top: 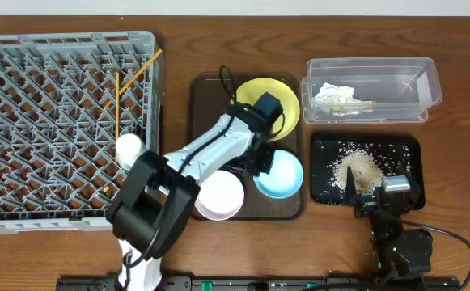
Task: Sort waste into correct bins and load items into the dishwasher
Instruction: 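Grasp the blue bowl and carry it into the dish rack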
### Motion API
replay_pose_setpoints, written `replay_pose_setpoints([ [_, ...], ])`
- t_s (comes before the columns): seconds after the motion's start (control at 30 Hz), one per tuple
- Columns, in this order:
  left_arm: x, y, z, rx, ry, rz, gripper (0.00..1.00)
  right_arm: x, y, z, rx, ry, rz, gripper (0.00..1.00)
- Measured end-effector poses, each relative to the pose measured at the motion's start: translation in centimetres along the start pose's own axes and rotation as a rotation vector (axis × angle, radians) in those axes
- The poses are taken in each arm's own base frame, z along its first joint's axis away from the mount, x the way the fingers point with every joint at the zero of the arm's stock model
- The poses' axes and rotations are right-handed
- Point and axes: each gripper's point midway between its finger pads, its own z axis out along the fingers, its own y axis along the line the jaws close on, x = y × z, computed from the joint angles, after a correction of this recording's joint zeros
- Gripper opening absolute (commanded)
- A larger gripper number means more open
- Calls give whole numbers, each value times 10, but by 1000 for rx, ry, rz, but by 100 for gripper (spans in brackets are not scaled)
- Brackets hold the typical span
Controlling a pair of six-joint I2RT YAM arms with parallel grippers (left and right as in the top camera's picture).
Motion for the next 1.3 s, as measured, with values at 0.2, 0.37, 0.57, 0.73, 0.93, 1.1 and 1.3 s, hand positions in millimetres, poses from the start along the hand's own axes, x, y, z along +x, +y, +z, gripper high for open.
replay_pose_setpoints([
  [0.2, 3, 32, -47, -78, 10, -49, 6, 0, 0, 0, 0, 0, 0, 99],
  [0.37, 7, 87, -148, -321, -179, -83, 6, 0, 0, 0, 0, 0, 0, 99],
  [0.57, 39, 173, -255, -782, -393, -177, 6, 0, 0, 0, 0, 0, 0, 99],
  [0.73, 44, 218, -292, -1101, -467, -267, 6, 0, 0, 0, 0, 0, 0, 99],
  [0.93, 35, 267, -288, -1317, -519, -390, 6, 0, 0, 0, 0, 0, 0, 99],
  [1.1, 30, 303, -274, -1392, -498, -449, 6, 0, 0, 0, 0, 0, 0, 99],
  [1.3, 16, 334, -280, -1415, -511, -494, 6, 0, 0, 0, 0, 0, 0, 99],
])
